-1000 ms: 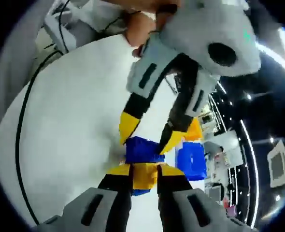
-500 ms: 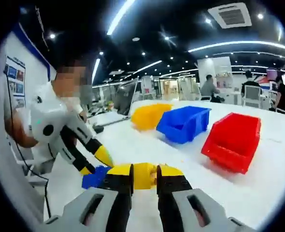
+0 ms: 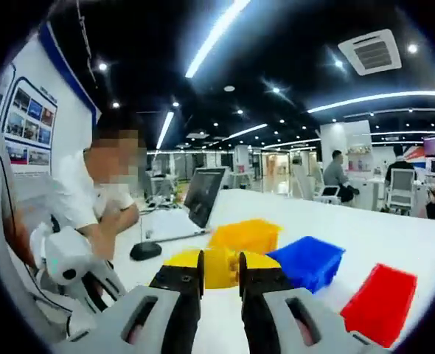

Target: Take apart the toy blocks one by one and place each separated block into its matching bin, sorting the blocks by their type until all the connected pieces are disassembled and separated into the correct bins

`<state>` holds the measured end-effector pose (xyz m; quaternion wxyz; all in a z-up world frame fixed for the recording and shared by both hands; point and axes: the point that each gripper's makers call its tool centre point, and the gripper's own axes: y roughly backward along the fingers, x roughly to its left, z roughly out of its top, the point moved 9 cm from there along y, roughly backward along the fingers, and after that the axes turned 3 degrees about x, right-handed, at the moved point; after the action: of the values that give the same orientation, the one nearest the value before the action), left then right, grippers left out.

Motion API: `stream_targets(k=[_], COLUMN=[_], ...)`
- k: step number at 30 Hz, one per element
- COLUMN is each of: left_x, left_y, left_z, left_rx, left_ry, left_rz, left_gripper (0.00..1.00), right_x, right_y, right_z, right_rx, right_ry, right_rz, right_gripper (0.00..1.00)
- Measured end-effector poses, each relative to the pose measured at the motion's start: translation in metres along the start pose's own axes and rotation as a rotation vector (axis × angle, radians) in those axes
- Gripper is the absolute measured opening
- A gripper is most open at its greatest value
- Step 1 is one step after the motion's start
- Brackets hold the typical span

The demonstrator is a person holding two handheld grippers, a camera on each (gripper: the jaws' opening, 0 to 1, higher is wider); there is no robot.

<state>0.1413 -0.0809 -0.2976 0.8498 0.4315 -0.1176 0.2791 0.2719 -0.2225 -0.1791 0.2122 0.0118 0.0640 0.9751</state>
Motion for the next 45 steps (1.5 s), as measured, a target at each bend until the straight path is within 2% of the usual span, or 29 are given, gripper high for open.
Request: stream_targets(k=[1, 2, 3, 4, 6, 8, 10, 13, 15, 17, 21, 22, 23, 24, 25, 27, 30, 36, 40, 41, 43, 44, 45], left_x=[-0.001, -0.001, -0.001, -0.001, 0.000, 0.000, -0.002, -0.010, -0.013, -0.013, -0.009, -0.007, -0.006, -0.005, -0.004, -0.002, -0.001, 0.004, 0.005, 0.005, 0.005, 0.005, 0.004], left_y=[0.003, 0.009, 0.017, 0.022, 0.034, 0.049, 0.060, 0.069, 0.073, 0.077, 0.080, 0.080, 0.079, 0.079, 0.079, 0.079, 0.078, 0.071, 0.068, 0.068, 0.067, 0.067, 0.067], left_z=[-0.004, -0.010, -0.017, -0.023, -0.035, -0.047, -0.055, -0.064, -0.070, -0.073, -0.079, -0.080, -0.080, -0.079, -0.079, -0.072, -0.067, -0.058, -0.054, -0.053, -0.053, -0.052, -0.051], left_rx=[-0.007, -0.030, -0.064, -0.074, -0.072, -0.054, -0.049, -0.005, 0.017, -0.009, -0.056, -0.054, -0.051, -0.051, -0.054, -0.083, -0.117, -0.127, -0.136, -0.137, -0.138, -0.140, -0.143], left_ry=[0.032, 0.099, 0.183, 0.237, 0.325, 0.370, 0.398, 0.514, 0.561, 0.591, 0.726, 0.735, 0.738, 0.736, 0.727, 0.703, 0.706, 0.699, 0.697, 0.696, 0.698, 0.702, 0.705], left_rz=[0.009, 0.023, 0.049, 0.059, 0.084, 0.124, 0.147, 0.114, 0.130, 0.140, 0.154, 0.160, 0.166, 0.173, 0.176, 0.170, 0.160, 0.162, 0.166, 0.167, 0.171, 0.172, 0.169], left_gripper=[0.26, 0.27, 0.27, 0.27, 0.28, 0.29, 0.28, 0.27, 0.27, 0.27, 0.27, 0.27, 0.27, 0.27, 0.27, 0.27, 0.28, 0.28, 0.28, 0.28, 0.28, 0.29, 0.29], right_x=[0.000, 0.000, 0.003, 0.004, 0.004, -0.001, -0.012, -0.023, -0.023, -0.027, -0.035, -0.038, -0.046, -0.051, -0.052, -0.062, -0.056, -0.055, -0.040, -0.047, -0.028, -0.024, -0.030], right_y=[-0.009, -0.030, -0.042, -0.056, -0.083, -0.112, -0.147, -0.185, -0.201, -0.215, -0.233, -0.238, -0.249, -0.249, -0.246, -0.251, -0.238, -0.217, -0.188, -0.190, -0.161, -0.150, -0.147], right_z=[0.007, 0.018, 0.025, 0.031, 0.044, 0.053, 0.054, 0.044, 0.043, 0.043, 0.036, 0.032, 0.028, 0.022, 0.020, 0.025, 0.029, 0.041, 0.043, 0.043, 0.041, 0.040, 0.040], right_rx=[-0.001, 0.003, 0.004, 0.010, 0.017, 0.026, 0.074, 0.141, 0.161, 0.176, 0.223, 0.252, 0.295, 0.341, 0.353, 0.332, 0.304, 0.244, 0.187, 0.176, 0.154, 0.145, 0.128], right_ry=[0.006, 0.018, 0.028, 0.038, 0.068, 0.076, 0.119, 0.047, 0.066, 0.072, 0.091, 0.069, 0.059, 0.070, 0.063, 0.027, 0.059, 0.046, 0.009, 0.007, 0.009, 0.004, -0.001], right_rz=[0.015, 0.045, 0.057, 0.068, 0.084, 0.078, 0.068, 0.052, 0.046, 0.043, 0.018, 0.024, 0.023, -0.003, -0.011, 0.012, 0.016, 0.016, 0.026, 0.029, 0.038, 0.041, 0.045], right_gripper=[0.20, 0.20, 0.20, 0.20, 0.20, 0.20, 0.20, 0.20, 0.20, 0.20, 0.21, 0.31, 0.54, 0.63, 0.63, 0.64, 0.60, 0.56, 0.54, 0.54, 0.53, 0.53, 0.52])
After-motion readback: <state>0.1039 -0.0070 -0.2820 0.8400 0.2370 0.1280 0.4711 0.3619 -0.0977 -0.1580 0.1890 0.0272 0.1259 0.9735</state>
